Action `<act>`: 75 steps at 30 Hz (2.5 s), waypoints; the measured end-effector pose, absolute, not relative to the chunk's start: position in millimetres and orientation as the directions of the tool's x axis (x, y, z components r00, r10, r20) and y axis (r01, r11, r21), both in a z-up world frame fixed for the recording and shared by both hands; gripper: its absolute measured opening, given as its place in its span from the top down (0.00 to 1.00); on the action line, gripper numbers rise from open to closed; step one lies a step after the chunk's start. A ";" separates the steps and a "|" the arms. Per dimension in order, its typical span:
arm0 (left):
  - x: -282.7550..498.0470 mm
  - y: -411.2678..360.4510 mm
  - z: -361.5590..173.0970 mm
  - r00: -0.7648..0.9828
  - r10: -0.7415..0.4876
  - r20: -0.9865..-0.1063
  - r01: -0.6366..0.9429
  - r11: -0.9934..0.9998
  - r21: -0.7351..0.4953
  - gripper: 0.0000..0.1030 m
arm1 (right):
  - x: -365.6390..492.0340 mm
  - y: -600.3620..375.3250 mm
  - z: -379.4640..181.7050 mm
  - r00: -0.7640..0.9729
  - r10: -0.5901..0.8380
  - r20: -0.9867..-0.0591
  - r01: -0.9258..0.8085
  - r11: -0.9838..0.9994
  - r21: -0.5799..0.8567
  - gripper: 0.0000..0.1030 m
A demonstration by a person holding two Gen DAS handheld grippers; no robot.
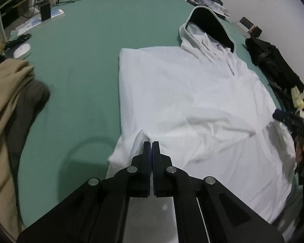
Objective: Fold large clothes
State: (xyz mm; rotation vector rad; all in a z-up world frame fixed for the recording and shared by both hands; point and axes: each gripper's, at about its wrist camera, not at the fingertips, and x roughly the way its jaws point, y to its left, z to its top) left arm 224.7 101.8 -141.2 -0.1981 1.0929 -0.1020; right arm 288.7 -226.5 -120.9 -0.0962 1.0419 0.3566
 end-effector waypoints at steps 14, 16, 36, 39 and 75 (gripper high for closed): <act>168.7 107.8 -139.1 0.370 -0.203 -0.907 -0.144 0.952 -0.272 0.56 | 292.1 -247.2 -147.0 0.380 0.242 -0.893 -0.330 0.937 0.113 0.53; 167.3 117.6 -133.1 0.414 -0.200 -0.888 -0.197 0.932 -0.303 0.48 | 294.3 -249.3 -145.9 0.376 0.244 -0.894 -0.326 0.938 0.119 0.53; 199.9 86.8 -119.0 0.488 0.037 -0.872 -0.140 0.989 -0.037 0.93 | 397.4 -277.5 -139.1 0.457 0.235 -0.858 -0.346 0.936 0.073 0.58; 208.1 82.3 -104.9 0.520 0.045 -0.853 -0.127 0.992 -0.025 0.93 | 398.0 -275.4 -147.7 0.445 0.209 -0.871 -0.373 0.927 0.032 0.93; 281.5 68.0 -87.4 0.580 0.051 -0.813 -0.074 0.997 0.010 0.92 | 399.6 -320.3 -141.0 0.517 0.244 -0.821 -0.240 0.961 0.134 0.98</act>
